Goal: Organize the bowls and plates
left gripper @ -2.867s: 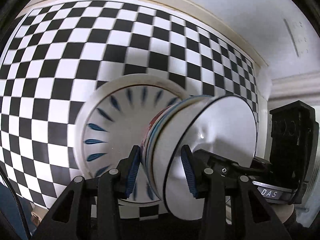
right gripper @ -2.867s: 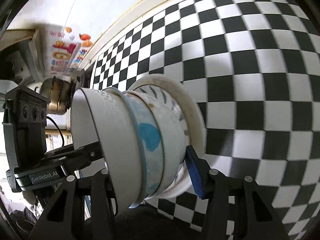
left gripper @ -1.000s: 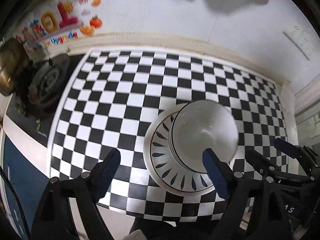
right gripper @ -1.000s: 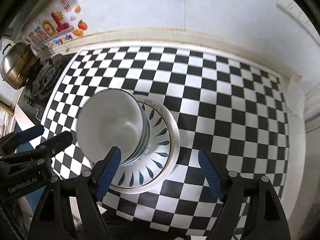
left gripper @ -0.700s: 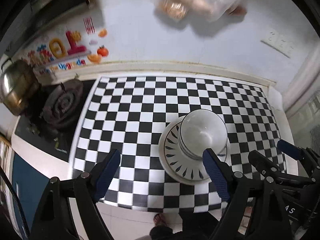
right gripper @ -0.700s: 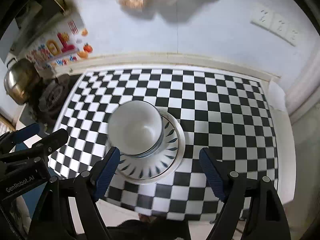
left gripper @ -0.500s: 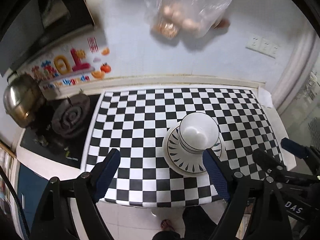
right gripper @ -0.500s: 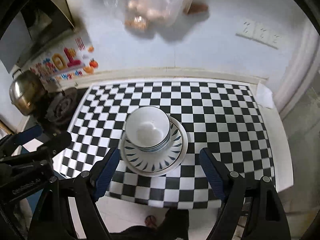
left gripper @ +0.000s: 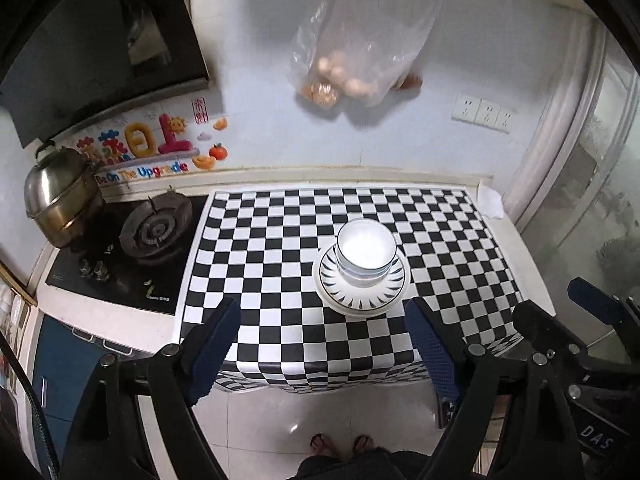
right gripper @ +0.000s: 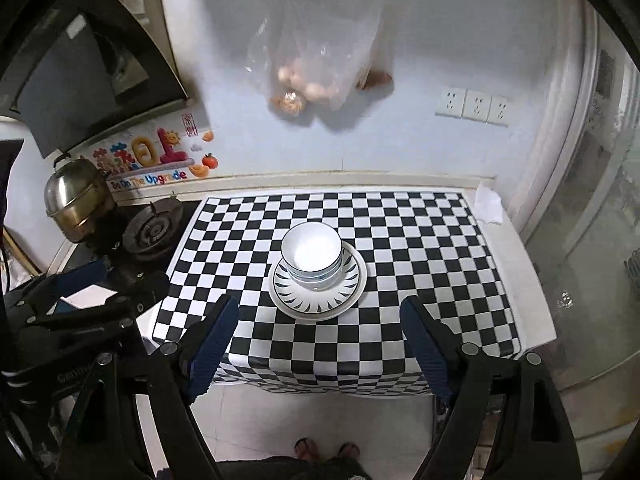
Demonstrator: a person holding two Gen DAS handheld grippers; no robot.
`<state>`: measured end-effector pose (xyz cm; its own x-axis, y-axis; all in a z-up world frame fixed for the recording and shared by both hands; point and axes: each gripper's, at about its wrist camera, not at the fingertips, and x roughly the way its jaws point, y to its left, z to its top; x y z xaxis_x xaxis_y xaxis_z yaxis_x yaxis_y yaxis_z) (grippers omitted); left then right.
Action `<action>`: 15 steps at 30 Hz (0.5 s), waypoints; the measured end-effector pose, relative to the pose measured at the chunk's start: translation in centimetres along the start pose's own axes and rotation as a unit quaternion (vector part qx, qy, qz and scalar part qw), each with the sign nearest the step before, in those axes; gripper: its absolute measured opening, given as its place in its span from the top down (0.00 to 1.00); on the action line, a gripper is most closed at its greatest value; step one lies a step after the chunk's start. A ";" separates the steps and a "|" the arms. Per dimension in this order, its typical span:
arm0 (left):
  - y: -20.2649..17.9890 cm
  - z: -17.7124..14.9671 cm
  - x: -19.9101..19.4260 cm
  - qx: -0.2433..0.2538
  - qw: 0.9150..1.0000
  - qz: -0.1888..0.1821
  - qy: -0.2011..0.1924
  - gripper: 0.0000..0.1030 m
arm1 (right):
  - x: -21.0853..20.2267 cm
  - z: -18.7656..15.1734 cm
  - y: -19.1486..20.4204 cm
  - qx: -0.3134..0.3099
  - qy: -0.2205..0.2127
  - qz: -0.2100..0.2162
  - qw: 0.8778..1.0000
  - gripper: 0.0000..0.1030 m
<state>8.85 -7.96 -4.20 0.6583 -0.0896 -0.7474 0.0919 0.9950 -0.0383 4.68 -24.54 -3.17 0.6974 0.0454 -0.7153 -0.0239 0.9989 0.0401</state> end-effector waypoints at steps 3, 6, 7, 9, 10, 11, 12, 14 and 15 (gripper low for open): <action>-0.3 -0.5 -2.3 -0.001 1.000 0.000 -0.015 0.18 | -2.0 -0.5 -0.4 -0.002 -0.008 -0.005 1.000 0.17; -0.6 -1.0 -4.3 -0.001 1.000 0.001 -0.028 0.18 | -3.8 -0.8 -0.9 0.003 -0.017 -0.005 1.000 0.17; -0.8 -1.2 -5.0 0.000 0.999 0.002 -0.032 0.18 | -4.4 -0.9 -1.0 0.003 -0.021 -0.007 1.000 0.17; -0.8 -1.4 -5.7 -0.003 0.999 0.000 -0.034 0.18 | -5.8 -1.1 -1.2 0.004 -0.031 -0.005 0.999 0.17; -0.9 -1.6 -6.2 -0.005 0.999 -0.001 -0.034 0.18 | -6.2 -1.1 -1.4 0.004 -0.034 -0.004 0.999 0.17; -0.9 -1.8 -6.5 -0.006 0.999 0.000 -0.036 0.18 | -6.9 -1.1 -1.4 0.004 -0.040 -0.003 0.999 0.17; -1.0 -1.9 -6.9 -0.006 0.999 0.001 -0.038 0.18 | -7.4 -1.1 -1.4 0.003 -0.044 -0.004 0.999 0.17; -1.0 -2.3 -7.8 -0.009 0.999 0.004 -0.044 0.18 | -8.5 -1.2 -1.4 0.002 -0.054 -0.003 0.999 0.16; -1.0 -2.4 -8.1 -0.010 0.999 0.003 -0.045 0.18 | -8.9 -1.3 -1.4 0.001 -0.057 -0.002 0.998 0.16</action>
<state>1.62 -8.15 0.32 0.7229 -0.0867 -0.6855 0.0743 0.9961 -0.0477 -2.48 -26.31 2.23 0.7742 0.0389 -0.6318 -0.0187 0.9991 0.0385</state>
